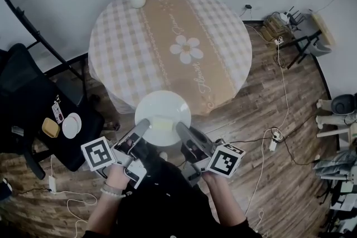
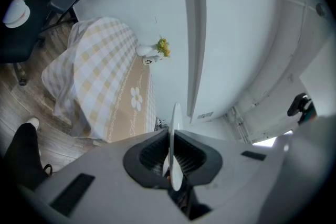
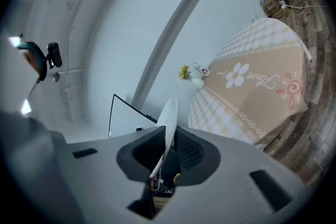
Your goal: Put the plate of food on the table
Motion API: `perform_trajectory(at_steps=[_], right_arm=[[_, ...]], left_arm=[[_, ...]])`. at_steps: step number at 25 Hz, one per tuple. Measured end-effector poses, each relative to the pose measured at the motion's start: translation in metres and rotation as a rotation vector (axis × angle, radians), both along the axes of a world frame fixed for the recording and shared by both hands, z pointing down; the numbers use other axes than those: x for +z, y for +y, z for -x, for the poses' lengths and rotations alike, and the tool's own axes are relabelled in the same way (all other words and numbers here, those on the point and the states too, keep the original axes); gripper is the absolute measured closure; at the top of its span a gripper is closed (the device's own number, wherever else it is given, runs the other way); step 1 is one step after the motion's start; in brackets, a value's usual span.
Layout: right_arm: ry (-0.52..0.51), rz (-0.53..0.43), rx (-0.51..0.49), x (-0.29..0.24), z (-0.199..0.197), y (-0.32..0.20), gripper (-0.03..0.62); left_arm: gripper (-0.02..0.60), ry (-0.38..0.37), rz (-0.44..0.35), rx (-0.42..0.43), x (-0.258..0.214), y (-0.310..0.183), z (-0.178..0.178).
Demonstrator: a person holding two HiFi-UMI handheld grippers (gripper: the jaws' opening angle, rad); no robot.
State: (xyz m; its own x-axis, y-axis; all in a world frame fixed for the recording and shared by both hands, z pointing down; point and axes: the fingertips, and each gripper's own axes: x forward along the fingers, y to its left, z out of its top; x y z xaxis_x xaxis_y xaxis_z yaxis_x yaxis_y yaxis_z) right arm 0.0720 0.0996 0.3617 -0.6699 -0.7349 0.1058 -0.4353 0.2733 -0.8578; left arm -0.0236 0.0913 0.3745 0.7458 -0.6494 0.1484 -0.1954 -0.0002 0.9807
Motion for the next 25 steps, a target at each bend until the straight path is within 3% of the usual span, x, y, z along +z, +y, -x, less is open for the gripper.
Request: perform_trajectory(at_steps=[15, 25], right_arm=[[0.004, 0.005, 0.081, -0.001, -0.018, -0.055, 0.563], [0.004, 0.017, 0.116, 0.0, -0.004, -0.113, 0.563]], left_arm=[[0.566, 0.008, -0.008, 0.08, -0.003, -0.063, -0.02], [0.566, 0.006, -0.003, 0.118, -0.002, -0.125, -0.006]])
